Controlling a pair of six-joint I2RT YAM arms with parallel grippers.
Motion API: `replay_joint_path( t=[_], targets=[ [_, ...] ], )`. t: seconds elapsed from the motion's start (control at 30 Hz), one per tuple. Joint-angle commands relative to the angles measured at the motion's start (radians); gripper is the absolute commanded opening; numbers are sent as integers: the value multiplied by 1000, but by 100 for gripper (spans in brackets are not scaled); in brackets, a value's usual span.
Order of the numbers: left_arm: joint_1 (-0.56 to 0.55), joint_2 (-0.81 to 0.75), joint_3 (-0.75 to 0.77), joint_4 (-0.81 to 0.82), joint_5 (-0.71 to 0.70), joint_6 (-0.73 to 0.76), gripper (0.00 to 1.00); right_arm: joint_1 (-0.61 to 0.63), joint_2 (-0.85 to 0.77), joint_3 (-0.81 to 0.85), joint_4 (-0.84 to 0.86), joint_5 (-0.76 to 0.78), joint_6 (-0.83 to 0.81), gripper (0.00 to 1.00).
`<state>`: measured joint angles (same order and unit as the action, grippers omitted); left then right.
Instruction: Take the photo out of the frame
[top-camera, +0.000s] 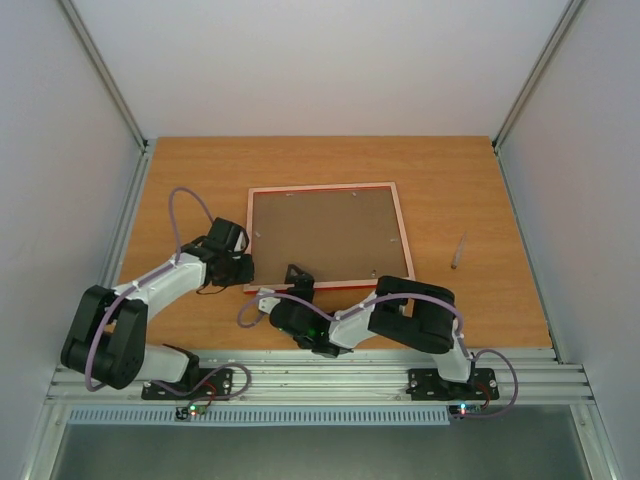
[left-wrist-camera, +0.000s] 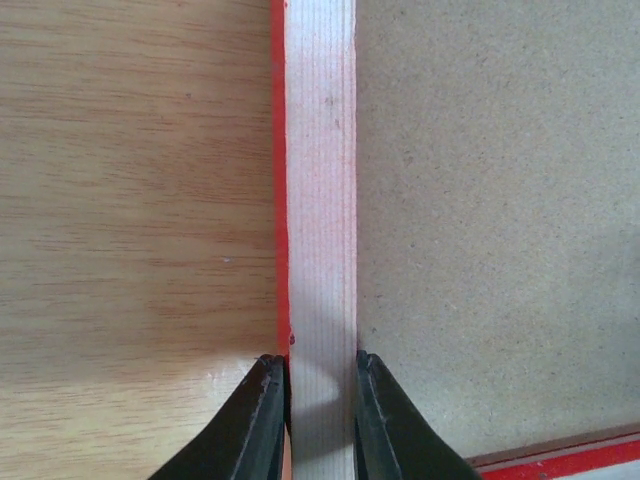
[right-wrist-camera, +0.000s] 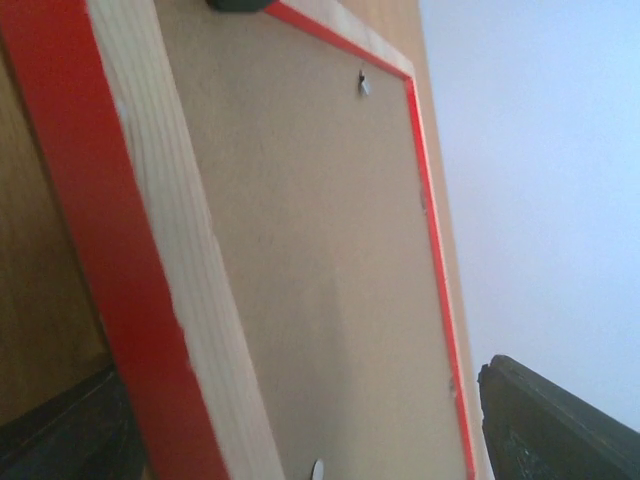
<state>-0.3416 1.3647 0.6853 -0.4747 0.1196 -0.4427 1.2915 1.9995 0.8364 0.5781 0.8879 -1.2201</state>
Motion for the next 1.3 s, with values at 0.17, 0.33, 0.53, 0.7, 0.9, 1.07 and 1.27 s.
replay_joint_path(
  t=[0.17,0.33,0.53,0.7,0.9,1.07,1.27],
  targets=[
    [-4,-48,-5,84,79,-6,4,-9,110,51,117,42,-111,72],
    [-4,-49,-6,84,79,-8,4,-23,140,46,180,62,-144,57],
    [-4,-73,-9,85,94,-14,5,-23,140,49,218,83,-177,33],
    [-1,-136,-16,83,90,-49,11,-23,78,29,194,85,-156,19],
    [31,-292,7,9,63,-90,18,-21,-10,11,198,84,-168,1],
    [86,-499,54,-106,29,-130,33,-18,-120,17,133,66,-155,1],
    [103,-740,163,-264,-89,-141,43,-16,-298,77,-97,-3,-17,1]
  ],
)
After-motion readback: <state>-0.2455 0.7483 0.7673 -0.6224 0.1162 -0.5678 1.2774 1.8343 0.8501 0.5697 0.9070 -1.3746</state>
